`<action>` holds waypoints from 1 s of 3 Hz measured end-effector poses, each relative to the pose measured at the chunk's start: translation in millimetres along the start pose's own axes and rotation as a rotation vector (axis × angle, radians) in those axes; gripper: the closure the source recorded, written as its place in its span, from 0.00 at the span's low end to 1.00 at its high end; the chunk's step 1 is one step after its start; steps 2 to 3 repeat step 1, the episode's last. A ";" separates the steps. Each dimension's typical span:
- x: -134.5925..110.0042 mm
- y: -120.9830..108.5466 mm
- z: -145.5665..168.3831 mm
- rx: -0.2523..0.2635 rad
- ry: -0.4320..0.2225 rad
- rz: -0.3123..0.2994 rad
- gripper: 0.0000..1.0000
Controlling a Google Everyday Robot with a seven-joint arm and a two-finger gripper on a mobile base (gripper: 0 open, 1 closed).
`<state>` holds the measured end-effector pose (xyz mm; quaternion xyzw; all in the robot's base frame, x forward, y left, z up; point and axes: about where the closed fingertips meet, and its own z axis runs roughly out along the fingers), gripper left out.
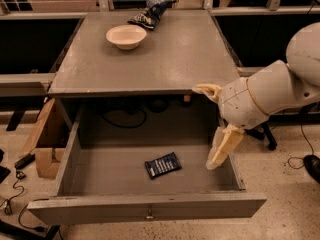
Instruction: Place rxbar blueberry into top drawer
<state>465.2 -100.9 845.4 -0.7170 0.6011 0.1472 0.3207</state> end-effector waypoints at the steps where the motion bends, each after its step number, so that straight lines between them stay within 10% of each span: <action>1: -8.8 11.8 -27.7 0.071 0.218 0.012 0.00; 3: -8.8 11.8 -27.7 0.071 0.218 0.012 0.00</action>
Offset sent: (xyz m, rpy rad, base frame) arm 0.0000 0.0000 0.0000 0.0000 0.0000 0.0000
